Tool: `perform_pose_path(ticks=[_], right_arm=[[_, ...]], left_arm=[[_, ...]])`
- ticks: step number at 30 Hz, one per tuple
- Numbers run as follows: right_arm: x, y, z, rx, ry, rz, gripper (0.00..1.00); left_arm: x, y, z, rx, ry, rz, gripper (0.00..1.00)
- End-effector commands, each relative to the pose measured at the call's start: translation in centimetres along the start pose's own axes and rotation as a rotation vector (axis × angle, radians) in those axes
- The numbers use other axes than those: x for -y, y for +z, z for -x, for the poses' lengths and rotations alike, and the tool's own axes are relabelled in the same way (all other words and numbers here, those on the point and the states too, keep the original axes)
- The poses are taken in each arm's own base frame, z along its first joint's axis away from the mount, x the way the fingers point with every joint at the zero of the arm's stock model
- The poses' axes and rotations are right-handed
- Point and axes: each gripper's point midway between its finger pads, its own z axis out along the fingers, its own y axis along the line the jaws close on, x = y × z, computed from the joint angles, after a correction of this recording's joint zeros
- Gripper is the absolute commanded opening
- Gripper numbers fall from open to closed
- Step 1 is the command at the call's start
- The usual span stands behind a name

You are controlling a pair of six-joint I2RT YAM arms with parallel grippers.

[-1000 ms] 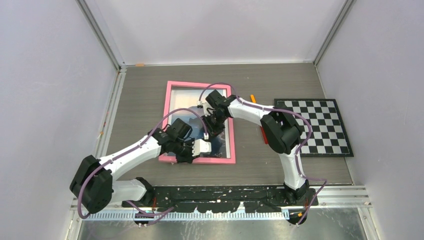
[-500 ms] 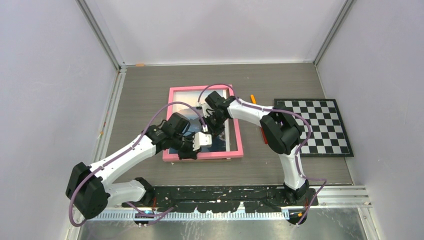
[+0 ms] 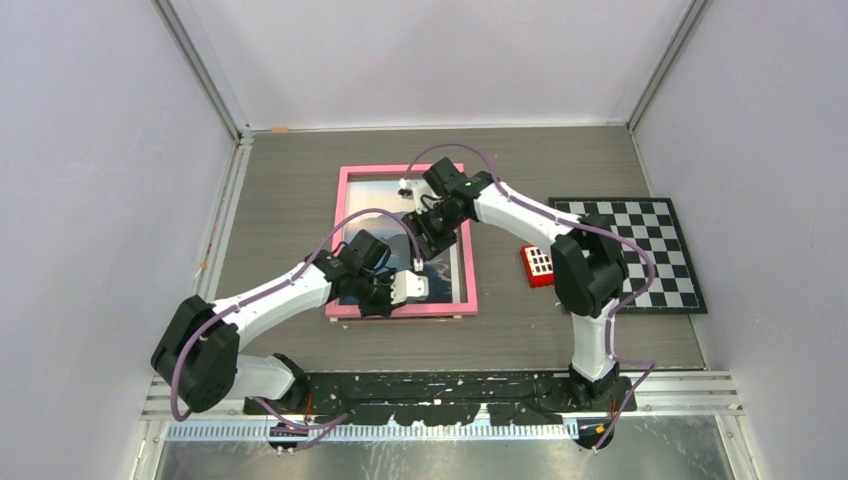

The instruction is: Take the photo out of the frame

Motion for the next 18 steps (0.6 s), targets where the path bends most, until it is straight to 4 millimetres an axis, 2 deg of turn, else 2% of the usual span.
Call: perform_pose_path(ticks=[1, 2, 4, 8, 11, 14, 18], right_arm=[[-1.4, -3.8, 0.3, 0.067, 0.01, 0.049, 0.57], [-1.3, -4.0, -0.1, 0.066, 0.015, 0.048, 0.58], [-0.7, -4.2, -1.1, 0.058, 0.038, 0.038, 0.59], [0.3, -4.9, -2.4, 0.057, 0.097, 0.04, 0.6], [1.0, -5.4, -3.2, 0.062, 0.127, 0.035, 0.6], [1.6, -5.9, -3.8, 0.069, 0.152, 0.037, 0.6], [2.4, -6.4, -4.6, 0.072, 0.177, 0.028, 0.61]], left_arm=[[-2.2, 0.1, 0.6, 0.021, 0.051, 0.081, 0.0], [-2.1, 0.2, 0.4, 0.016, 0.053, 0.078, 0.01], [-2.0, 0.4, 0.2, 0.009, 0.052, 0.068, 0.1], [-1.7, 0.8, -0.4, -0.007, 0.052, 0.05, 0.41], [-1.5, 1.0, -0.5, -0.004, 0.055, 0.043, 0.58], [-1.3, 1.5, -0.2, 0.006, 0.045, 0.026, 0.66], [-1.8, 2.5, -0.1, -0.007, 0.037, 0.035, 0.69]])
